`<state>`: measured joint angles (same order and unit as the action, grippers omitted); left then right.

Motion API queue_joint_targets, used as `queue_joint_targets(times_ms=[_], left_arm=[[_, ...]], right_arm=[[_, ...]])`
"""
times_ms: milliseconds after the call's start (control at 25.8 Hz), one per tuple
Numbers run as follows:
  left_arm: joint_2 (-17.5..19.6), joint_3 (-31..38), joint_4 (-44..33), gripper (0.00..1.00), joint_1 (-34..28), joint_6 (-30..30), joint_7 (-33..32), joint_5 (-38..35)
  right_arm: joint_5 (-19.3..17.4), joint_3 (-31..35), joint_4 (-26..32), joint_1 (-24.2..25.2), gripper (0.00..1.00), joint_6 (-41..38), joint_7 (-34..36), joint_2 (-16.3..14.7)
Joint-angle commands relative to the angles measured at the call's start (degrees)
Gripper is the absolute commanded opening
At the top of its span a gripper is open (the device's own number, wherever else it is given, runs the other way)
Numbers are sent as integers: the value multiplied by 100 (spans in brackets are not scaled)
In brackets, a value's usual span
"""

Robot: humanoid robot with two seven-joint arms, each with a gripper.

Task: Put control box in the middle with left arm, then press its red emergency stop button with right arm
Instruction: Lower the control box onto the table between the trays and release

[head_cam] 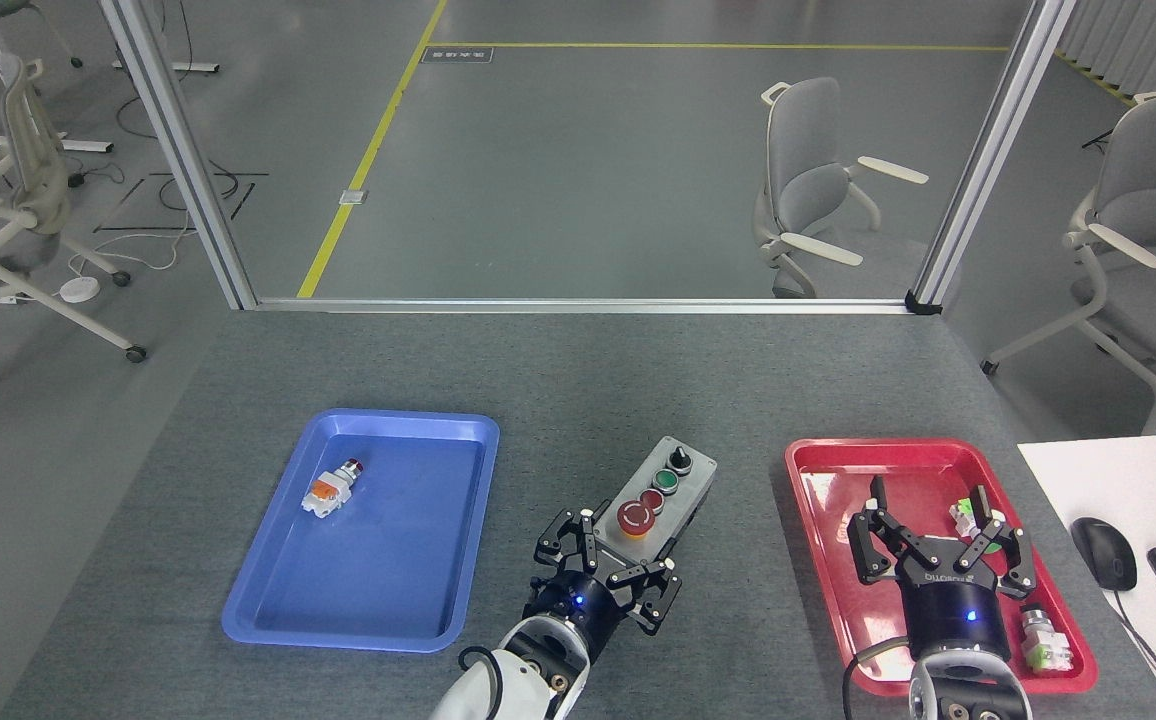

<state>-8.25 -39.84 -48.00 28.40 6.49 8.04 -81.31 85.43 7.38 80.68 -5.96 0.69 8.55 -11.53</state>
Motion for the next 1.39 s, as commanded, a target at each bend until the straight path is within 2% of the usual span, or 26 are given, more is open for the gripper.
queue_joint_targets(times_ms=[0, 735, 774, 851, 890, 967, 1045, 1354], left_arm=[[-2, -208, 142, 0, 87, -25, -22, 10], [7, -595, 230, 0, 96, 1, -259, 45], [7, -595, 230, 9, 96, 10, -268, 45], [7, -586, 212, 60, 96, 89, -294, 45], [7, -577, 177, 72, 96, 159, -294, 54], [7, -586, 160, 78, 78, 230, -294, 45], [7, -586, 160, 90, 70, 238, -294, 54], [42, -586, -209, 96, -405, 168, -276, 19]], right_arm=[[0, 9, 0, -28, 99, -43, -3, 1], [0, -44, -9, -54, 99, -192, 6, 28], [0, -44, -17, -54, 99, -227, 6, 19], [0, -35, -17, -54, 99, -253, 6, 19], [0, -35, -17, -54, 99, -253, 6, 19], [0, -35, -17, -54, 99, -253, 6, 19], [0, -35, -17, -54, 99, -253, 6, 10], [0, -44, -61, -63, 99, -262, 6, 1]])
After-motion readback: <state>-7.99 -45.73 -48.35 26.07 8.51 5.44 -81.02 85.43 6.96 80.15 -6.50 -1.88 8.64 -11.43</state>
